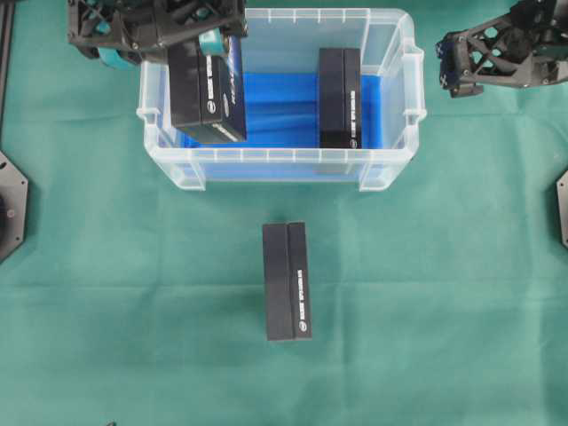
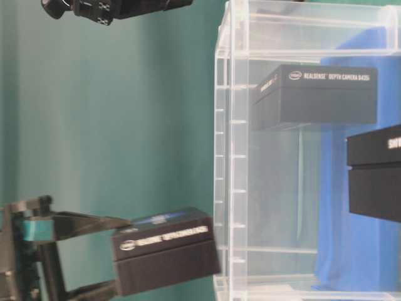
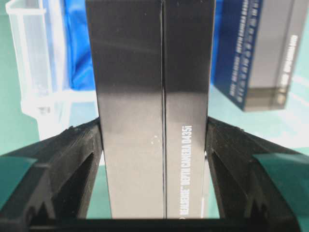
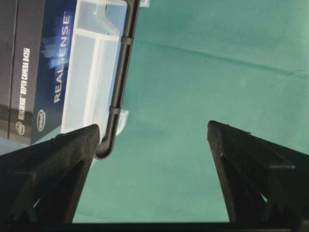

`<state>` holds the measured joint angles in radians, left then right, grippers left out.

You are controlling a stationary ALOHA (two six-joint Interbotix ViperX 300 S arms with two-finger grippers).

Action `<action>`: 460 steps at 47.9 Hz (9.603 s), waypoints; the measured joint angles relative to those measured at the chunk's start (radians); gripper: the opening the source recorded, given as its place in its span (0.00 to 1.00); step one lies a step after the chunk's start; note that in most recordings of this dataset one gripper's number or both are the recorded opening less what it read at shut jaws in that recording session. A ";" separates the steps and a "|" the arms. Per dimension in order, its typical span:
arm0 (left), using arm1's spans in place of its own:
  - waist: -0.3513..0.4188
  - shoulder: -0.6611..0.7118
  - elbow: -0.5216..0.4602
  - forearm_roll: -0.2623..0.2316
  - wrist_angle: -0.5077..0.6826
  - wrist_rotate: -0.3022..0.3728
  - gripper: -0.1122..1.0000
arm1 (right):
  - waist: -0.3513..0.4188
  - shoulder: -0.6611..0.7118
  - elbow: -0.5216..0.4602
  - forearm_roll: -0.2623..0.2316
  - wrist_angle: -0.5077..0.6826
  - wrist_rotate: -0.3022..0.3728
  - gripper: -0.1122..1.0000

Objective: Take out the box from the case.
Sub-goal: 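Lift the gripped boxes up out of the case, then carry the boxes over the front wall and lower onto table, then open the left gripper and retract it to the upper left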

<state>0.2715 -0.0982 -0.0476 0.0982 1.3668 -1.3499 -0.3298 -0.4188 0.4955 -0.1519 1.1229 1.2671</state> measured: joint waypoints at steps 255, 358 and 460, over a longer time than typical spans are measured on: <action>-0.588 0.031 0.472 0.012 -0.328 -0.545 0.66 | 0.031 -0.009 0.002 0.000 0.005 0.002 0.92; -0.580 0.015 0.245 -0.009 -0.152 -0.502 0.97 | 0.049 -0.012 0.000 -0.002 0.003 0.002 0.92; -0.489 -0.399 0.465 -0.009 0.049 -0.390 0.97 | 0.051 -0.017 0.002 0.000 0.028 0.014 0.92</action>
<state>-0.2178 -0.4970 0.4172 0.0890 1.4159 -1.7395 -0.2792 -0.4357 0.4970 -0.1519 1.1505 1.2809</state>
